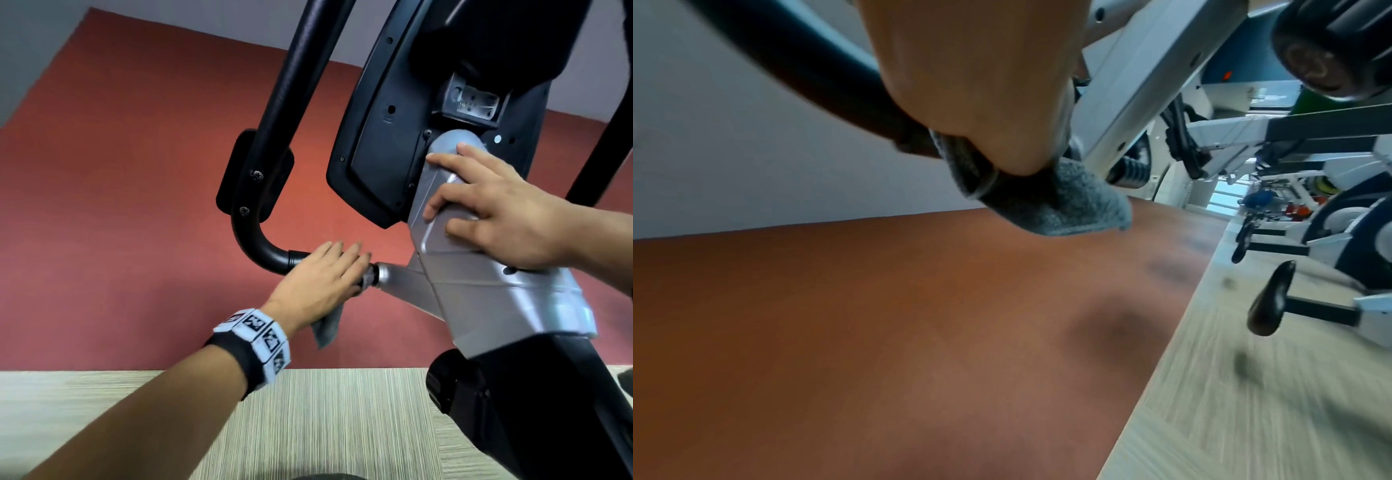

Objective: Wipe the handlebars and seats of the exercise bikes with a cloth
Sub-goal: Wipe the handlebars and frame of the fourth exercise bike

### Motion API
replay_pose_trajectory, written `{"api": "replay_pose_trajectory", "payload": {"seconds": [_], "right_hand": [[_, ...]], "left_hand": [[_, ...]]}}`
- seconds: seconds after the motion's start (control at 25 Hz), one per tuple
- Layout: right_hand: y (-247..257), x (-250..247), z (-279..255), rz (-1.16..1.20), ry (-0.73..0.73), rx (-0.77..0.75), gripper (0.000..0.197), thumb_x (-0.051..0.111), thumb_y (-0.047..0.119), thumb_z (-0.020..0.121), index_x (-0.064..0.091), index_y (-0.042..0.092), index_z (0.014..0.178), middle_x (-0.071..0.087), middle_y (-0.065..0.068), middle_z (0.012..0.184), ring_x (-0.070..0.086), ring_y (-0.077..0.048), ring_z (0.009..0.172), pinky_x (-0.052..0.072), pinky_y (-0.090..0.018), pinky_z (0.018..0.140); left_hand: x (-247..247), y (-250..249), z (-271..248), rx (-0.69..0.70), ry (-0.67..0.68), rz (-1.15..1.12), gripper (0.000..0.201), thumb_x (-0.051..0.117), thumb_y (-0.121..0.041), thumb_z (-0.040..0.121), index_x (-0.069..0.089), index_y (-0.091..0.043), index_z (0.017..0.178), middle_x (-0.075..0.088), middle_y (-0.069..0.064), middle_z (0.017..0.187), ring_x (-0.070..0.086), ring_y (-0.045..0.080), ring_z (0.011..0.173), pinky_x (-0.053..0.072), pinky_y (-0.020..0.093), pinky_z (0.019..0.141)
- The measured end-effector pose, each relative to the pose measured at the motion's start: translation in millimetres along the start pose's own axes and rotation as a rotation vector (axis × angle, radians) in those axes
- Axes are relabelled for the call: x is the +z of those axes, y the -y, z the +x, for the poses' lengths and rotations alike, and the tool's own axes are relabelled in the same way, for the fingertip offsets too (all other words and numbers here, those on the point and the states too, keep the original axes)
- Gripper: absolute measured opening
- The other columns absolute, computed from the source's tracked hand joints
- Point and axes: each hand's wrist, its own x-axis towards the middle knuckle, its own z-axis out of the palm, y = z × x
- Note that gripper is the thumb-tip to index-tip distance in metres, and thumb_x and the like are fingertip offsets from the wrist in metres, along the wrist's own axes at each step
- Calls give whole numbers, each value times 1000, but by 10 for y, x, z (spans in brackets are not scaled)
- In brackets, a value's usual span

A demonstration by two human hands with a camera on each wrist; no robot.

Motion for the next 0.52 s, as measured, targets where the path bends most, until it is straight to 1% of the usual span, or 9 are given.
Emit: {"api": "replay_pose_trajectory", "payload": {"seconds": [0.04,0.12,0.2,0.24,0.28,0.4,0.44,0.52], "right_hand": [[-7,1,10,-1,-6,-3,24,61,17,90,70,33,106,19,13,167,-4,-8,155,-4,-21,117],[-11,8,3,-5,-18,-4,20,61,21,92,69,33,105,20,13,167,-3,-9,156,-4,-22,118],[-11,19,-3,-9,-20,2,18,59,28,91,69,34,104,20,12,166,-3,-11,156,-3,-25,120],[-10,20,-2,-10,-16,6,19,59,27,91,70,34,105,20,12,167,-3,-11,156,-3,-27,122],[-6,21,6,-9,-16,7,21,59,24,89,70,33,105,20,11,167,-3,-12,156,-2,-28,123],[5,21,15,-8,-21,7,25,58,20,87,70,33,105,21,11,167,-2,-12,156,-2,-30,124],[4,22,10,-11,-23,6,24,59,20,88,70,33,105,21,10,167,-2,-13,156,-2,-30,123],[9,32,2,-12,-20,8,23,59,23,87,69,34,104,21,10,167,-2,-14,156,-1,-32,124]], "left_hand": [[-57,97,-142,-20,7,22,57,36,-38,103,44,-2,146,52,19,146,55,37,125,40,46,112],[-147,151,-288,-133,24,20,58,35,-39,104,44,-1,147,47,21,151,50,39,132,34,49,117],[-151,24,-183,-266,71,-21,61,35,-44,103,47,0,144,47,22,150,49,40,131,34,50,116],[-135,-53,-90,-300,96,-47,63,36,-46,102,48,0,143,49,22,149,50,39,129,36,51,114],[-126,-107,-12,-304,109,-69,64,35,-47,101,48,1,143,50,21,147,51,39,128,37,51,112],[-178,-131,48,-240,134,-150,72,30,-50,98,44,1,148,50,21,148,52,38,127,39,50,110],[-197,-111,40,-239,137,-172,76,27,-55,98,45,-1,148,52,20,147,53,37,125,40,49,109],[-232,-111,68,-294,167,-194,87,22,-72,96,53,-5,142,60,13,138,58,33,114,41,47,106]]}}
